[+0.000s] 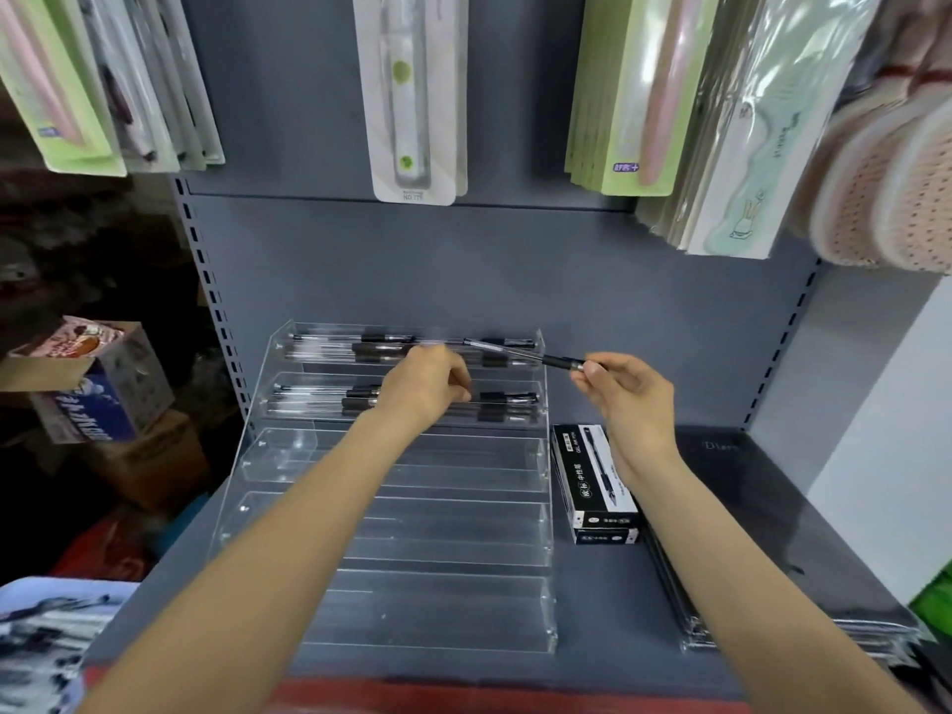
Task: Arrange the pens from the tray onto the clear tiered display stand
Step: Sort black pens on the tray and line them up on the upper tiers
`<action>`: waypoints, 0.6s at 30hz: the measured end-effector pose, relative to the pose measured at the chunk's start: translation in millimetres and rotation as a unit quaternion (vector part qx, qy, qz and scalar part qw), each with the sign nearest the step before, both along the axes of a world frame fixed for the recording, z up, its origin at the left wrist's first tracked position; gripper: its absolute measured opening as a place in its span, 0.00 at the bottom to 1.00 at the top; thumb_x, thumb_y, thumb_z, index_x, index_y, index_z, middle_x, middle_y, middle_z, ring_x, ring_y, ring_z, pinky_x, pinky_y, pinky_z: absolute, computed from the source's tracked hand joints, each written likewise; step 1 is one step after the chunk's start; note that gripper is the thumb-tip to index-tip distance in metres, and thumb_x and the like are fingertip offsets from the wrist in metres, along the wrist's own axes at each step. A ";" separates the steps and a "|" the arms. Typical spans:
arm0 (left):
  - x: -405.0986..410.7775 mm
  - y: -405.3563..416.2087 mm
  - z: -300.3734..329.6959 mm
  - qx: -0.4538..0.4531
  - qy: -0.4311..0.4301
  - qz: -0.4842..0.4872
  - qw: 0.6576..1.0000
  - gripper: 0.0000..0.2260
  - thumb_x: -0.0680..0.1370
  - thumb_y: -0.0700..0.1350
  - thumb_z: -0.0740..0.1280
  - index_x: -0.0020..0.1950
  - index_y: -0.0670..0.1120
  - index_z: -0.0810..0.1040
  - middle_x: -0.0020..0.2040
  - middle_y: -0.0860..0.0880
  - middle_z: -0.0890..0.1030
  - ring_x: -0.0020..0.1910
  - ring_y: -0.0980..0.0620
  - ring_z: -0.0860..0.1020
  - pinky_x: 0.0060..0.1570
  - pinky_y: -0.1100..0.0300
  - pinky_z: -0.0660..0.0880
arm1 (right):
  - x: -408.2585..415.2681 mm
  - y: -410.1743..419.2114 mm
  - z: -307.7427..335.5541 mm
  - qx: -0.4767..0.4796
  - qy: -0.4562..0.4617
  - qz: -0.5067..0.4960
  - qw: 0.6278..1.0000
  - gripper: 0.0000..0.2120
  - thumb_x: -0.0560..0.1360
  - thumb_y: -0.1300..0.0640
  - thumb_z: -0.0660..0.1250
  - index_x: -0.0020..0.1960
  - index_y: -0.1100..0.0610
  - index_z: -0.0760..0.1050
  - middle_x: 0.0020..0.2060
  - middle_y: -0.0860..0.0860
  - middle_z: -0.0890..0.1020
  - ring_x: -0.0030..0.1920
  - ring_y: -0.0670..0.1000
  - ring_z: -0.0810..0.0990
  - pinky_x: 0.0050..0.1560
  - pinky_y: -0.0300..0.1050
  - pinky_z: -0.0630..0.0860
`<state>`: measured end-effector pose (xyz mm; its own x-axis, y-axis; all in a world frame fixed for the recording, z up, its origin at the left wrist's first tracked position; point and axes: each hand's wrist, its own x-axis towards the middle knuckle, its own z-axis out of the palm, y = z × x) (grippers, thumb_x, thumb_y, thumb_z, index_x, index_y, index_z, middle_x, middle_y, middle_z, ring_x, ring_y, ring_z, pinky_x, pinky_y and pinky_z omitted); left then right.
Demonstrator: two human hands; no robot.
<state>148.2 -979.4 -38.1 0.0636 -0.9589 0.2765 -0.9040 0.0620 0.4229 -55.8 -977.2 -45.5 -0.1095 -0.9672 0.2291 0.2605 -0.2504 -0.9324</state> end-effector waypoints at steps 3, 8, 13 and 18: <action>11.5 11.1 -4.3 -0.046 0.109 -0.004 0.993 0.04 0.73 0.43 0.71 0.47 0.46 0.82 0.43 0.51 0.81 0.45 0.53 0.78 0.46 0.67 0.74 | 10.6 4.2 0.4 0.003 0.008 0.012 1.000 0.06 0.76 0.68 0.64 0.44 0.59 0.77 0.39 0.53 0.81 0.40 0.47 0.82 0.46 0.32 0.79; 56.1 48.0 -14.4 -0.152 0.190 0.066 0.968 0.05 0.75 0.42 0.69 0.49 0.44 0.80 0.44 0.51 0.80 0.41 0.56 0.76 0.40 0.74 0.71 | 48.5 9.6 0.4 0.011 0.036 0.043 0.998 0.05 0.75 0.68 0.64 0.46 0.61 0.77 0.40 0.54 0.81 0.42 0.48 0.82 0.46 0.33 0.79; 138.5 79.6 -22.8 -0.188 0.134 0.179 0.956 0.14 0.76 0.43 0.68 0.61 0.44 0.75 0.57 0.44 0.75 0.56 0.47 0.75 0.58 0.57 0.71 | 115.6 16.2 -2.0 0.012 0.090 0.067 0.994 0.04 0.75 0.69 0.64 0.47 0.64 0.77 0.38 0.54 0.81 0.41 0.50 0.82 0.51 0.40 0.80; 193.3 88.1 -19.3 -0.046 0.194 0.130 0.971 0.24 0.76 0.43 0.67 0.71 0.44 0.67 0.66 0.44 0.74 0.64 0.47 0.73 0.65 0.54 0.69 | 176.8 18.4 -4.0 -0.007 0.165 0.050 0.985 0.06 0.75 0.69 0.65 0.44 0.61 0.78 0.38 0.53 0.81 0.41 0.51 0.82 0.52 0.42 0.80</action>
